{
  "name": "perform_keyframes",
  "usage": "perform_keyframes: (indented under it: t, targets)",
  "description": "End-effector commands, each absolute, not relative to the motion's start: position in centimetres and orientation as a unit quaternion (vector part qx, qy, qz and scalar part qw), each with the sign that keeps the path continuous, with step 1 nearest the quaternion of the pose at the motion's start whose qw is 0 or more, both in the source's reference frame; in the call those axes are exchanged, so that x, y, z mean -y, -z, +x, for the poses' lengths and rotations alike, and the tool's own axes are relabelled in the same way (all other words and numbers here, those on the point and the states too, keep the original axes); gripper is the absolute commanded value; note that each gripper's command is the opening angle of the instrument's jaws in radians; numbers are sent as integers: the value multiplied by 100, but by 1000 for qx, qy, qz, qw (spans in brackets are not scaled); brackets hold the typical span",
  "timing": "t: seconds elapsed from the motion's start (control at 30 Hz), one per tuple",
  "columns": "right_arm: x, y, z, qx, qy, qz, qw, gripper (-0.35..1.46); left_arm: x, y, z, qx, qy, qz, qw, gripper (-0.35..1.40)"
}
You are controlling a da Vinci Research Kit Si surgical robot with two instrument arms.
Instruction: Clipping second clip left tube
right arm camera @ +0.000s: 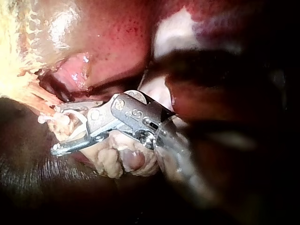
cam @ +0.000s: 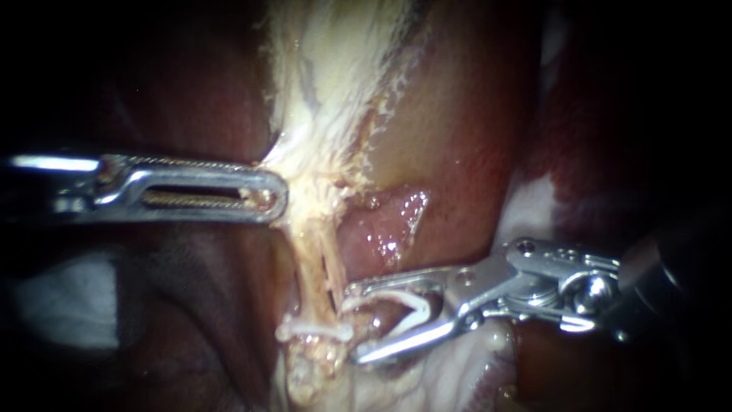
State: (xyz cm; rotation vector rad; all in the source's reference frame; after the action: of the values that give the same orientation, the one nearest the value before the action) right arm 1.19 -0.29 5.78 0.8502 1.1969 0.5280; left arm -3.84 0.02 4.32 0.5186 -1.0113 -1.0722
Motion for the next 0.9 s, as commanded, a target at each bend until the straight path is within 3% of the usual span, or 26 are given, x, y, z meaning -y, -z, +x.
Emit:
perform_keyframes:
  t: [0.03,0.33,0.9]
  targets:
    - [28,-576,118,-537,-239,379,715,59,-2,-432,-384,456,483,234,710,-35]
    - [28,-567,126,-529,-240,351,734,60,-2,-432,-384,456,483,234,710,-35]
    - [32,-587,156,-524,-245,341,741,60,-1,-428,-385,456,484,233,710,-35]
